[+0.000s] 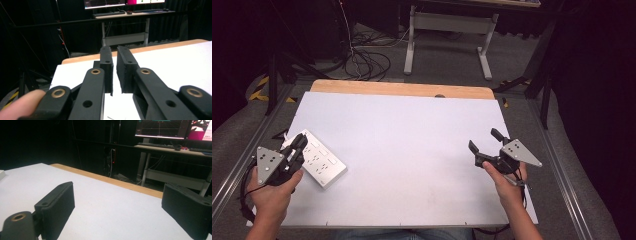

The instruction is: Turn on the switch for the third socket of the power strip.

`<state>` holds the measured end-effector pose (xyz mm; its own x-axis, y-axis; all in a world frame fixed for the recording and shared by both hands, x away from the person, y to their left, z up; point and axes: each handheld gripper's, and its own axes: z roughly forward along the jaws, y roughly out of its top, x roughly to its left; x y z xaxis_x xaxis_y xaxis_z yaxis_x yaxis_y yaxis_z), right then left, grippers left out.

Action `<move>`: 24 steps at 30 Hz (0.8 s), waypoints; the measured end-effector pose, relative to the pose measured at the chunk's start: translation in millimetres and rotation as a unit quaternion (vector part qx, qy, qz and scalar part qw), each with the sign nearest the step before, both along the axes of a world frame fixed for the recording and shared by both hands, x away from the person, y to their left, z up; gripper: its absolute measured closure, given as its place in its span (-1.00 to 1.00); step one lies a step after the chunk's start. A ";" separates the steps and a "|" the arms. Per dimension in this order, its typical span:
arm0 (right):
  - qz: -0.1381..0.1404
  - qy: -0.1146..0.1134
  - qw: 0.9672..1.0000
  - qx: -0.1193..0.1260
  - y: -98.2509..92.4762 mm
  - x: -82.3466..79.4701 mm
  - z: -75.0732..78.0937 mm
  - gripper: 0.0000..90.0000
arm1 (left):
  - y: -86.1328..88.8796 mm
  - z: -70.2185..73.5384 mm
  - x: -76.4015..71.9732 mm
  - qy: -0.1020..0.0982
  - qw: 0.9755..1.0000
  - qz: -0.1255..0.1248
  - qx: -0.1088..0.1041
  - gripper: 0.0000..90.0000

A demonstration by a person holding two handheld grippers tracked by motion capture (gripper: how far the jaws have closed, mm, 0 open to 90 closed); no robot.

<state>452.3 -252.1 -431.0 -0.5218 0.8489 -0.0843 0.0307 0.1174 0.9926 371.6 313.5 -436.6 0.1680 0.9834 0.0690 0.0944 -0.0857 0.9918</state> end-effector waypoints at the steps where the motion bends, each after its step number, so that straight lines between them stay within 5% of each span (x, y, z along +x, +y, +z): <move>1: 0.000 -0.001 1.000 -0.001 0.0 0.0 0.0 -0.74 | 0.0 0.1 0.0 0.000 1.000 0.000 0.000 0.88; 24: 0.002 -0.001 1.000 -0.002 0.6 0.2 -0.2 -0.73 | 0.9 0.3 2.1 0.017 1.000 -0.004 0.012 1.00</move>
